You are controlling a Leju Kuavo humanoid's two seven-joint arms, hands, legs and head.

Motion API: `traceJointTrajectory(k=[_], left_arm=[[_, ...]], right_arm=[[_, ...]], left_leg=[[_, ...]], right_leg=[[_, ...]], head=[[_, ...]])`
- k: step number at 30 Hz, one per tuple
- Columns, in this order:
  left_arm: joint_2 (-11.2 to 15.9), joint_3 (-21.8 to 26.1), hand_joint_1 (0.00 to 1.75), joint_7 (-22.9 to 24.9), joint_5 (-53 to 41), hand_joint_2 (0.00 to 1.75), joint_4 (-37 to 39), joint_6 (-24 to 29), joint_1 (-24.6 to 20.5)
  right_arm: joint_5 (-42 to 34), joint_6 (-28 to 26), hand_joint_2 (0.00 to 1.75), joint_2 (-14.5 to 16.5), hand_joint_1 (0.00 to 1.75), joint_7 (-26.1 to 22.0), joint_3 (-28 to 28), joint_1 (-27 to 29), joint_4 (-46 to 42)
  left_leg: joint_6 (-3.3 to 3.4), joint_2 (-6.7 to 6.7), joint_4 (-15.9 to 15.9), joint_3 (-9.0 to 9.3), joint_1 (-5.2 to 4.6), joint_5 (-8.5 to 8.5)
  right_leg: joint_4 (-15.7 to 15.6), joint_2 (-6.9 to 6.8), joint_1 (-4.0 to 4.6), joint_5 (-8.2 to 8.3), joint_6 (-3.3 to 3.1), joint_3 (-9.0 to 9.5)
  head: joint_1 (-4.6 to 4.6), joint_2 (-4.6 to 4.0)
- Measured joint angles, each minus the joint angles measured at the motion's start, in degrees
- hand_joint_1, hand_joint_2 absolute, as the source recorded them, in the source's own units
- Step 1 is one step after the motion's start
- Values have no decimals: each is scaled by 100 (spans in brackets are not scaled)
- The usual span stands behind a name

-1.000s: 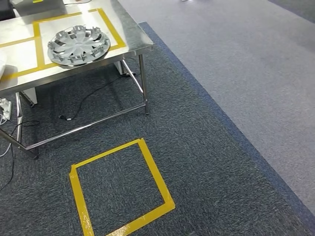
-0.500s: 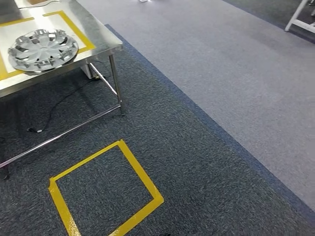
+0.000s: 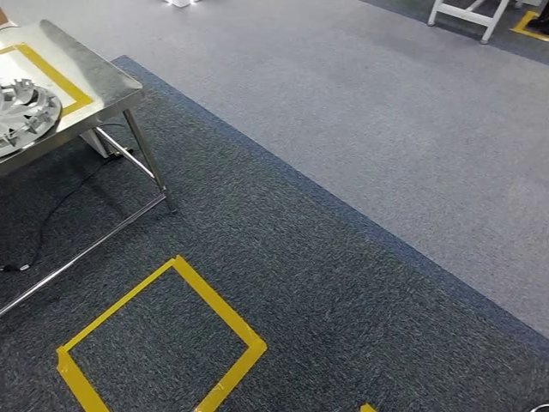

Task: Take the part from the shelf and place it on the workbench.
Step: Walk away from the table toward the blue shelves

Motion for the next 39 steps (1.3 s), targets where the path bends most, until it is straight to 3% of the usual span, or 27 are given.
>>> traceJointTrajectory(k=[1,2,4,6,8,9,11,12,13,14,15,16,17,20,21,24,26,28,29,30,31,33,35,37,39], left_arm=[[0,6,0,1,0,0,3,0,-1],[0,10,0,1,0,0,4,0,-1],[-1,19,0,1,0,0,10,0,1],[-2,28,0,5,0,0,17,0,-5],[-5,32,0,9,1,0,21,0,-22],[-8,33,0,9,4,0,22,0,-29],[-15,34,0,30,35,0,22,0,-28],[-16,32,0,52,64,0,22,0,-18],[-17,28,0,80,98,0,22,-1,-2],[-17,20,0,108,133,0,22,-2,11],[-17,9,0,131,163,0,22,-3,20],[-17,-8,0,152,187,0,22,-4,25],[-18,-29,0,173,214,0,22,-7,25],[-16,-123,0,222,279,0,20,-18,33],[-15,-152,0,236,292,0,19,-20,36],[-9,-225,0,266,285,0,17,-27,30],[-1,-258,0,269,256,0,17,-36,33],[5,-266,0,269,232,0,18,-44,45],[7,-264,0,269,210,0,19,-48,48],[9,-262,0,269,173,0,20,-53,48],[10,-260,0,269,123,0,22,-58,43],[11,-250,0,266,23,0,33,-65,27],[16,-214,0,258,-57,0,60,-69,2],[22,-173,0,246,-120,0,97,-68,-37],[25,-145,0,223,-178,0,139,-59,-91]], right_arm=[[0,0,0,0,0,2,-1,2,11],[0,0,0,0,0,3,-1,2,19],[0,0,0,0,0,3,-1,-11,25],[0,0,0,0,0,3,-1,-30,26],[0,0,0,-1,0,5,-1,-23,35],[1,0,0,-3,0,17,-1,-11,41],[8,5,0,-8,0,74,-1,-4,49],[13,9,0,-9,0,112,-1,-6,49],[18,14,0,-9,0,148,-1,-6,49],[20,16,0,-9,0,176,-1,2,49],[22,17,0,-9,0,201,-2,16,48],[24,16,0,-9,0,224,-3,31,48],[26,14,0,-9,0,244,-4,41,46],[44,-9,0,-8,0,302,-9,25,37],[54,-21,0,-8,0,323,-9,17,34],[92,-71,0,-9,0,415,-14,20,45],[112,-97,0,-9,0,458,-20,8,58],[121,-113,0,-9,0,486,-25,-26,72],[127,-131,0,-9,0,507,-29,-44,86],[138,-159,0,-9,0,535,-37,-59,108],[154,-194,0,-9,0,568,-49,-72,134],[192,-263,0,-9,0,635,-73,-104,190],[218,-301,0,-10,0,693,-97,-157,249],[226,-320,0,-14,0,746,-119,-209,310],[226,-334,0,-25,0,792,-149,-229,383]], left_leg=[[1,-11,-105,31,3,142],[5,-56,-414,152,10,369],[21,-314,-1172,445,41,743],[45,-490,-1513,552,52,833],[103,-400,-1533,537,41,841],[145,-333,-1553,538,46,862],[222,-173,-1594,533,59,899],[241,-82,-1597,523,52,905],[252,12,-1595,510,45,905],[252,106,-1594,501,41,903],[252,195,-1593,495,39,901],[249,277,-1592,495,38,897],[241,353,-1592,501,39,891],[175,537,-1584,548,13,855],[143,585,-1581,565,3,845],[34,676,-1585,616,17,814],[-20,434,-1332,541,40,603],[-36,108,-644,251,52,219],[-37,40,-271,80,51,75],[-34,10,-28,-44,49,33],[-26,-5,9,-86,47,113],[7,-96,-542,101,49,554],[41,-379,-1237,356,63,870],[60,-537,-1500,436,60,903],[102,-431,-1554,447,53,927]], right_leg=[[13,88,-2,2,4,-1],[30,177,-6,0,10,-1],[93,342,-7,-11,44,-34],[145,488,-9,-5,118,-110],[141,610,-24,26,205,-202],[163,558,-26,9,237,-241],[492,239,-20,-224,292,-417],[839,34,-21,-433,317,-579],[1246,-84,-30,-646,344,-769],[1598,-136,-42,-793,366,-929],[1787,-160,-53,-837,381,-1002],[1741,-182,-63,-768,388,-955],[1458,-225,-70,-612,387,-784],[311,-550,-54,-198,321,-105],[159,-604,-40,-167,288,-30],[110,-450,-23,-143,180,-56],[70,-318,-45,-95,102,-14],[61,-171,-46,-64,56,-2],[62,-86,-36,-59,45,-5],[64,3,-25,-57,41,-3],[68,98,-17,-57,39,1],[85,284,-10,-61,44,15],[128,451,-7,-72,75,-20],[152,592,-30,-61,147,-93],[145,646,-59,-43,226,-164]], head=[[1,0],[1,0],[-4,0],[-10,0],[-10,0],[-8,0],[26,0],[42,0],[55,0],[56,0],[56,0],[58,0],[58,0],[48,1],[35,1],[9,1],[-11,0],[-36,0],[-38,0],[-37,0],[-37,0],[-38,0],[-38,0],[-37,0],[-34,0]])
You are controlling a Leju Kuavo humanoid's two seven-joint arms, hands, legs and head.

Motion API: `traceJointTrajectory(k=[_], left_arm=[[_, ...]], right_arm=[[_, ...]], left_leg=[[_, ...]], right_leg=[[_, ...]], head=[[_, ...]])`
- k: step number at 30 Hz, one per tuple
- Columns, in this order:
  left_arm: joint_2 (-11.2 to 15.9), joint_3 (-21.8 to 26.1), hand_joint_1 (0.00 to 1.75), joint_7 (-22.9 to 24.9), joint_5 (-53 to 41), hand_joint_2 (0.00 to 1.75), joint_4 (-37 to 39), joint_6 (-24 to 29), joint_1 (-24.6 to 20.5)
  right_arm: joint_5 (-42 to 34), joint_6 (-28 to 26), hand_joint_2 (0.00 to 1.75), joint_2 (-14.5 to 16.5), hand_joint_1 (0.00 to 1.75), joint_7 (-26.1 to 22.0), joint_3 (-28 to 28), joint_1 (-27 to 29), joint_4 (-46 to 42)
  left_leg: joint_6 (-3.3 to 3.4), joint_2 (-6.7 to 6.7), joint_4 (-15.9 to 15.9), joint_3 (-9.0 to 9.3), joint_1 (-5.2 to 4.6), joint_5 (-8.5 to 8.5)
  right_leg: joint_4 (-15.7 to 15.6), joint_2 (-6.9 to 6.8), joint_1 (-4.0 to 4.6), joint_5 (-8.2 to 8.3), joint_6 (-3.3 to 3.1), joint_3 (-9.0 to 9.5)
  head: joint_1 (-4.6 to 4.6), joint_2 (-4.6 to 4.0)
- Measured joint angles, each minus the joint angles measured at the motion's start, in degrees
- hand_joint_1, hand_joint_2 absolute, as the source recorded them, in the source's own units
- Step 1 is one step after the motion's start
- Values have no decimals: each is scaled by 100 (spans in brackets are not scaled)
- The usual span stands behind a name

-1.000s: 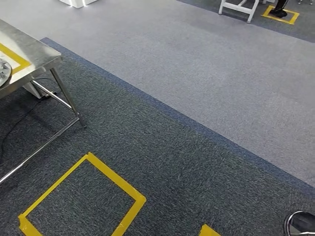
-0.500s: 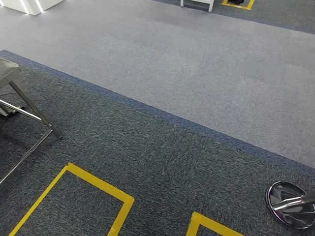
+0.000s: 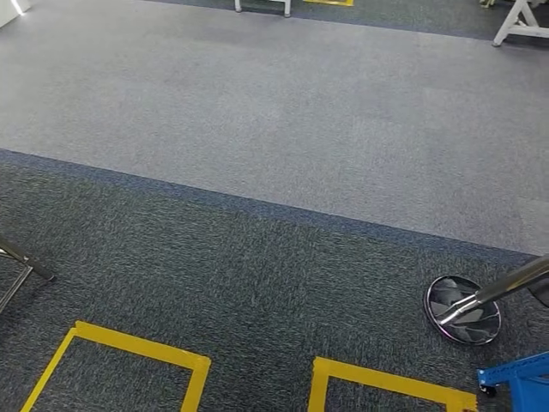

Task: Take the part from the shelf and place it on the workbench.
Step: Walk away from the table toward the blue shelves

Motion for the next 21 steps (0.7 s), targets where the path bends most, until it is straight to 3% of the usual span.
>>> traceJointTrajectory(k=[2,4,6,7,8,10,12,13,15,16,18,19,21], left_arm=[[5,28,0,-31,-52,0,61,7,-50],[11,65,0,-51,-88,0,138,11,-77],[22,113,0,-69,-110,0,226,21,-102],[28,132,0,-81,-120,0,269,25,-122],[34,148,0,-91,-130,0,307,27,-148],[42,167,0,-113,-150,0,373,38,-196],[54,185,0,-139,-172,0,442,65,-230],[65,195,0,-157,-184,0,484,84,-248],[91,213,0,-216,-201,0,593,137,-295],[105,220,0,-247,-208,0,651,164,-318],[133,245,0,-289,-217,0,760,204,-347],[150,263,0,-297,-221,0,808,213,-351],[182,296,0,-303,-227,0,894,221,-346]], right_arm=[[-5,-10,0,-13,0,27,-49,-28,72],[-22,-15,0,-21,0,37,-92,-86,121],[-55,-11,0,-23,0,45,-127,-124,167],[-74,-8,0,-24,0,52,-151,-126,190],[-89,-6,0,-26,0,60,-176,-123,208],[-156,20,0,-30,0,69,-230,-129,234],[-346,123,0,-32,0,46,-311,-162,244],[-475,203,0,-31,0,22,-375,-171,246],[-725,374,0,-28,0,-18,-548,-147,240],[-822,447,0,-25,0,-24,-641,-127,227],[-932,535,0,-16,0,-21,-798,-101,195],[-954,556,0,-9,0,-21,-853,-97,181],[-975,580,0,9,0,-23,-938,-92,161]], left_leg=[[69,151,-56,19,9,33],[112,349,-76,23,-1,34],[121,556,-74,18,-15,22],[118,648,-73,17,-17,16],[109,726,-73,22,-17,7],[74,860,-72,55,-20,-18],[9,970,-62,94,-44,-56],[-22,1022,-61,113,-53,-68],[-90,1088,-66,152,-41,-91],[-120,1012,-31,161,-25,-135],[-164,704,329,40,1,-396],[-167,550,688,-108,3,-593],[-166,443,1444,-463,0,-887]], right_leg=[[205,-310,11,-140,47,-139],[853,-689,17,-492,85,-469],[1537,-786,-4,-749,126,-817],[1635,-806,-16,-730,142,-861],[1486,-836,-27,-604,150,-773],[693,-1058,-30,-256,142,-331],[95,-1264,-7,-83,77,16],[3,-1292,10,-77,38,57],[-8,-1165,21,-62,-46,52],[-23,-1107,16,-50,-85,60],[-52,-984,-3,-16,-163,110],[-52,-913,4,-10,-188,108],[-49,-730,24,-9,-219,114]], head=[[34,0],[70,0],[75,0],[76,0],[78,0],[80,0],[67,0],[56,0],[44,0],[37,0],[18,0],[7,0],[4,0]])
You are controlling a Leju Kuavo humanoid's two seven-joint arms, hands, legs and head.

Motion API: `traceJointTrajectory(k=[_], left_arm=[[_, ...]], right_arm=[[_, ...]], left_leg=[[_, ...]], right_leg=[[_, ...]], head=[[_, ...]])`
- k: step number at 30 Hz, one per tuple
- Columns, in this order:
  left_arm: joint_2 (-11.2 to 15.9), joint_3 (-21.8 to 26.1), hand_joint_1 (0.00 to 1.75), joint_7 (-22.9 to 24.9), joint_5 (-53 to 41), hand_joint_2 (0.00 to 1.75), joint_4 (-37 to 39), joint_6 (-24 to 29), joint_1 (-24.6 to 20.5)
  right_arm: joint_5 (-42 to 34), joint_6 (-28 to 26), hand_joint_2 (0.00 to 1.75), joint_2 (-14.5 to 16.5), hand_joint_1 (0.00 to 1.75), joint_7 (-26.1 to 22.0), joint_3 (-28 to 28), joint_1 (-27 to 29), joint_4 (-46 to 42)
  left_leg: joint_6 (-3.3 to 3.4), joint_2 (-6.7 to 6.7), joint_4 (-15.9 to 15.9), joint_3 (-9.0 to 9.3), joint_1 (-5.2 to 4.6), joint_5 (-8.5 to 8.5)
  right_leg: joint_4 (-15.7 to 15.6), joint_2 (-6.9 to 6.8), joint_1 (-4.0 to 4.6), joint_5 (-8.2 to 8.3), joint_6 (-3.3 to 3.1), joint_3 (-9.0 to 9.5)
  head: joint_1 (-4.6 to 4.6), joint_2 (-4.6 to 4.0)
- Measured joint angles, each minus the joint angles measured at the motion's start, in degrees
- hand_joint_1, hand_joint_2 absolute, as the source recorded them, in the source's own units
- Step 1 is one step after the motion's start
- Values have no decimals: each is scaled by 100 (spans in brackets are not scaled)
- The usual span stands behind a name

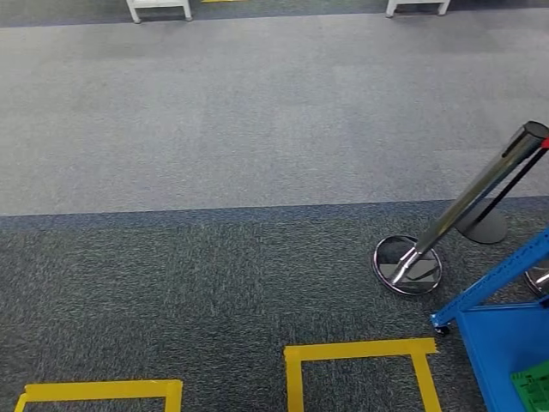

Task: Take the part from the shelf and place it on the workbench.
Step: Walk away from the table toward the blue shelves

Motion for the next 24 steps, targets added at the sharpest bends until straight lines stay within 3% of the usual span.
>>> traceJointTrajectory(k=[1,2,3,5,7,9,10,12,13,14,15,16,17,18,19,21,22,24], left_arm=[[16,11,0,-5,0,0,36,7,0],[32,19,0,-15,0,0,71,20,-6],[47,26,0,-29,0,0,106,41,-17],[79,54,0,-73,1,0,195,99,-46],[102,99,0,-123,8,0,286,162,-75],[115,136,0,-160,28,0,345,205,-96],[120,147,0,-173,38,0,365,220,-106],[128,170,0,-200,48,0,408,244,-126],[132,182,0,-213,50,0,434,255,-130],[137,197,0,-223,52,0,459,262,-129],[143,214,0,-230,55,0,482,264,-129],[149,230,0,-234,58,0,502,266,-131],[153,244,0,-239,61,0,518,266,-135],[155,255,0,-245,62,0,532,266,-141],[156,262,0,-250,63,0,544,266,-148],[161,273,0,-256,63,0,563,267,-156],[164,280,0,-257,63,0,571,268,-164],[168,292,0,-261,63,0,583,270,-188]], right_arm=[[-18,13,0,9,0,4,-40,7,-9],[-46,34,0,17,0,11,-85,18,-26],[-88,70,0,28,0,23,-131,30,-54],[-208,184,0,70,0,43,-254,51,-147],[-311,320,0,105,0,31,-386,82,-271],[-352,407,0,123,0,5,-503,134,-380],[-346,422,0,131,0,-1,-553,161,-424],[-295,431,0,141,0,-10,-622,193,-501],[-266,431,0,144,0,-15,-643,198,-538],[-244,430,0,146,0,-20,-662,200,-566],[-232,430,0,147,0,-22,-684,204,-584],[-221,431,0,148,0,-23,-709,210,-593],[-208,431,0,149,0,-27,-735,216,-596],[-195,432,0,150,0,-35,-759,221,-597],[-183,432,0,151,0,-45,-777,222,-598],[-167,435,0,153,0,-65,-797,214,-599],[-163,437,0,154,0,-72,-807,213,-601],[-160,441,0,156,0,-80,-835,220,-602]], left_leg=[[6,-12,169,-102,-1,9],[18,-26,109,-108,-1,141],[33,-67,-175,-16,0,371],[67,-377,-954,252,19,801],[84,-641,-1364,383,25,923],[113,-582,-1415,395,9,910],[144,-509,-1451,409,10,927],[216,-327,-1520,443,14,956],[239,-225,-1533,451,4,958],[255,-123,-1534,451,-7,952],[258,-19,-1533,450,-14,945],[259,82,-1532,450,-18,937],[255,173,-1531,453,-19,928],[245,254,-1530,462,-18,917],[227,326,-1528,482,-18,902],[165,434,-1519,530,-39,861],[127,479,-1516,555,-46,846],[51,563,-1527,609,-35,827]], right_leg=[[2,100,10,-3,-6,9],[5,198,16,-5,-6,23],[11,292,17,-10,-1,38],[47,467,16,-30,28,35],[84,623,-5,-37,95,-35],[74,760,-39,-18,184,-126],[90,714,-46,-28,216,-154],[376,373,-36,-225,262,-311],[693,148,-36,-408,278,-467],[1075,12,-40,-605,302,-662],[1424,-44,-50,-748,326,-838],[1620,-69,-60,-789,347,-934],[1604,-90,-69,-723,362,-920],[1355,-132,-78,-564,372,-779],[947,-227,-86,-371,375,-544],[257,-452,-78,-134,336,-135],[105,-508,-65,-103,300,-50],[70,-432,-35,-108,211,-52]], head=[[0,0],[0,0],[0,0],[-2,0],[-5,1],[-2,1],[1,0],[27,0],[38,0],[49,0],[51,0],[50,0],[52,0],[52,0],[52,0],[42,1],[32,1],[14,1]])
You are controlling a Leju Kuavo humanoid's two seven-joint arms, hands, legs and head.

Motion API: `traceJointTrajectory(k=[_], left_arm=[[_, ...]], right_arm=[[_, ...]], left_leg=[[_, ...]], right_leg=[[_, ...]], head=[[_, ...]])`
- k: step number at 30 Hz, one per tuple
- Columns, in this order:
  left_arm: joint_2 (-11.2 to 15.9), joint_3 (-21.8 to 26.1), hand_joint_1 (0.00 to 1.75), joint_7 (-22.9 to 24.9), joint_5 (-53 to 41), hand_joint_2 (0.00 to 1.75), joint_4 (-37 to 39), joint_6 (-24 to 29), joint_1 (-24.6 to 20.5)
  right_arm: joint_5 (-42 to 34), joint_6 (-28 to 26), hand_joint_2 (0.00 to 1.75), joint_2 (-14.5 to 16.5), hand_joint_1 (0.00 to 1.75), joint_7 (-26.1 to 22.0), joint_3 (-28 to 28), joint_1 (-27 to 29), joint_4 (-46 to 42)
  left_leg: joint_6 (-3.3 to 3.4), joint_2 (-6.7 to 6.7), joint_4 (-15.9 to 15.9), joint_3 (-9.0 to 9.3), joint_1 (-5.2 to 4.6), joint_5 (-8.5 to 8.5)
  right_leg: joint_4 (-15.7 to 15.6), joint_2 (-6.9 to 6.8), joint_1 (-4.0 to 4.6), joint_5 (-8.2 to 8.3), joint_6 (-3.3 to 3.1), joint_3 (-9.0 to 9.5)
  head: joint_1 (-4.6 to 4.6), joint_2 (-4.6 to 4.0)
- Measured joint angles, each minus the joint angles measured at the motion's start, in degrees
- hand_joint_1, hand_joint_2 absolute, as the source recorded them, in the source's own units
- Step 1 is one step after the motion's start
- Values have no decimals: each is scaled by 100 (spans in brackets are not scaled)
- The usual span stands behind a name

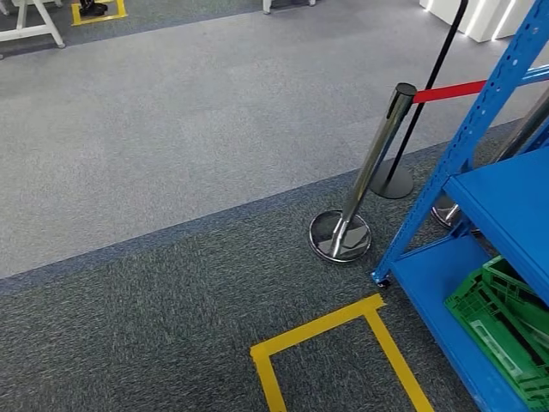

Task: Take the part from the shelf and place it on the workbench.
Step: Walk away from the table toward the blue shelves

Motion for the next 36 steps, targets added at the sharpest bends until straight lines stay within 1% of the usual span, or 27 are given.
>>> traceJointTrajectory(k=[1,3,4,6,7,8,9,10,11,12,14,16,17,18,20,22,23,24,25,27,28,29,31,32,34,35,36], left_arm=[[0,2,0,-2,0,0,4,1,-13],[-1,6,0,-9,-1,0,15,1,-21],[2,12,0,-12,-1,0,26,1,-17],[14,33,0,-18,0,0,55,-1,-4],[21,43,0,-22,1,0,72,-2,3],[29,51,0,-30,1,0,86,-2,6],[37,56,0,-39,1,0,99,-2,6],[45,63,0,-50,1,0,114,-3,1],[56,74,0,-60,1,0,128,-3,-6],[65,88,0,-70,1,0,148,-3,-13],[81,115,0,-86,0,0,184,-4,-28],[91,128,0,-109,1,0,211,-8,-44],[97,132,0,-140,2,0,228,-23,-55],[104,137,0,-180,3,0,248,-46,-65],[121,147,0,-257,4,0,301,-87,-77],[139,158,0,-282,4,0,356,-91,-81],[148,163,0,-285,4,0,378,-89,-86],[157,168,0,-286,4,0,397,-88,-94],[166,170,0,-287,4,0,415,-87,-103],[180,176,0,-287,6,0,439,-85,-115],[188,181,0,-288,7,0,448,-83,-118],[197,185,0,-288,7,0,456,-78,-126],[210,190,0,-288,3,0,481,-51,-156],[216,190,0,-287,-1,0,497,-33,-177],[228,191,0,-286,-5,0,538,0,-201],[239,192,0,-285,-8,0,565,14,-203],[251,194,0,-282,-9,0,597,29,-200]], right_arm=[[1,-1,0,3,0,-1,-16,4,-1],[12,-2,0,9,0,-5,-35,-2,-4],[23,-2,0,12,0,-12,-40,-9,-5],[51,-2,0,12,0,-34,-51,-19,-4],[63,0,0,12,0,-53,-63,-19,-1],[74,5,0,11,0,-78,-78,-19,6],[80,14,0,11,0,-105,-96,-22,16],[83,23,0,10,0,-132,-118,-30,34],[84,31,0,10,0,-154,-137,-41,55],[84,37,0,9,0,-173,-157,-60,79],[86,39,0,4,0,-205,-187,-87,126],[89,35,0,-4,0,-230,-223,-97,179],[91,31,0,-8,0,-243,-248,-100,209],[91,27,0,-13,0,-257,-279,-116,240],[91,33,0,-25,0,-289,-328,-178,307],[89,44,0,-37,0,-311,-362,-239,368],[89,46,0,-42,0,-316,-381,-252,392],[88,46,0,-44,0,-317,-405,-257,413],[87,46,0,-46,0,-318,-427,-260,430],[88,46,0,-47,0,-320,-453,-279,453],[89,47,0,-47,0,-322,-462,-298,461],[89,48,0,-48,0,-323,-469,-314,471],[90,47,0,-49,0,-328,-484,-328,500],[90,44,0,-49,0,-331,-494,-328,514],[79,37,0,-50,0,-340,-517,-349,534],[63,35,0,-51,0,-345,-528,-365,541],[28,38,0,-51,0,-347,-544,-379,550]], left_leg=[[-41,-24,8,24,17,-22],[-91,-243,232,-35,44,-210],[-98,-398,526,-157,50,-386],[-86,-540,1288,-509,45,-734],[-77,-561,1554,-646,42,-792],[-61,-573,1620,-702,39,-728],[-38,-593,1468,-666,35,-550],[-10,-643,1151,-559,30,-307],[19,-765,794,-430,26,-92],[44,-902,465,-312,29,51],[66,-1082,145,-199,23,96],[94,-1003,59,-172,20,86],[121,-939,17,-156,25,102],[150,-867,-24,-138,35,118],[190,-686,-65,-117,36,124],[201,-487,-64,-114,29,110],[198,-397,-63,-110,30,101],[188,-318,-62,-101,34,89],[170,-245,-61,-83,40,72],[106,-117,-50,-28,33,25],[70,-62,-43,-4,19,4],[39,-10,-37,18,5,-11],[-19,79,-40,56,9,-31],[-52,24,-14,68,26,-70],[-100,-258,307,-46,53,-307],[-103,-425,655,-196,55,-495],[-94,-514,1074,-391,50,-684]], right_leg=[[-13,54,1,8,-42,9],[-46,169,-10,36,-121,58],[-53,231,-12,49,-152,81],[-49,378,12,53,-195,82],[-47,465,28,50,-205,87],[-44,554,41,48,-210,95],[-40,646,50,46,-211,105],[-35,737,54,43,-211,115],[-29,819,52,39,-207,110],[-13,901,56,32,-191,100],[5,1037,40,35,-131,44],[-2,1137,14,49,-52,-23],[26,1065,13,24,-21,-58],[140,928,18,-53,2,-128],[731,554,25,-369,40,-427],[1431,398,6,-636,84,-795],[1567,370,-8,-631,105,-866],[1464,338,-25,-513,122,-812],[1147,281,-42,-319,136,-640],[353,31,-50,-13,139,-204],[106,-53,-40,48,112,-63],[8,-94,-23,46,75,-6],[9,21,1,39,-18,-18],[3,80,-1,42,-56,-18],[-15,201,-12,60,-131,6],[-17,266,-10,67,-156,5],[-15,343,-1,71,-176,7]], head=[[-3,0],[-25,-1],[-38,-1],[-48,-1],[-47,-1],[-47,-1],[-46,-1],[-46,-1],[-46,-1],[-44,-1],[-43,-1],[-42,-1],[-38,-1],[-22,-1],[14,-1],[32,-1],[31,-1],[33,-1],[33,-1],[37,-1],[32,-1],[22,-1],[7,-1],[-3,-1],[-24,-1],[-36,-1],[-42,-1]])
